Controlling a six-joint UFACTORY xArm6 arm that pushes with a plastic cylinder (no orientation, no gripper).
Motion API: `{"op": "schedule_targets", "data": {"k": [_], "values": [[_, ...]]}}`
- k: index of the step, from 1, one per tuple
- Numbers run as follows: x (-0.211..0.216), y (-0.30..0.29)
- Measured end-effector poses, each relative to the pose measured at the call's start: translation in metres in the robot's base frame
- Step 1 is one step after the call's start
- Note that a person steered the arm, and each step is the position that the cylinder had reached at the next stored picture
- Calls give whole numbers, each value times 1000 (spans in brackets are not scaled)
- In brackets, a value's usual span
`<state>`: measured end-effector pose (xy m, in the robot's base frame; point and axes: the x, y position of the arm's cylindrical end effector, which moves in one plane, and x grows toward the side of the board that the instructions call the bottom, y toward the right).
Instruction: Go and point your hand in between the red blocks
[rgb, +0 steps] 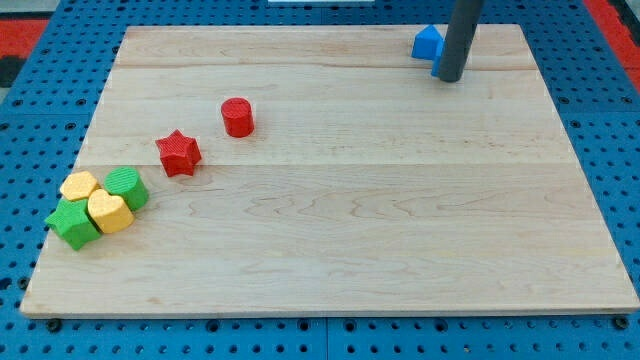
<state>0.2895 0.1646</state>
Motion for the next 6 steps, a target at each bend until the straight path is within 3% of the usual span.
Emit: {"op": "schedule_targets", "data": {"k": [1,3,5,6], "values": [[8,-7],[115,-121],[131,-294],[108,-294]]}}
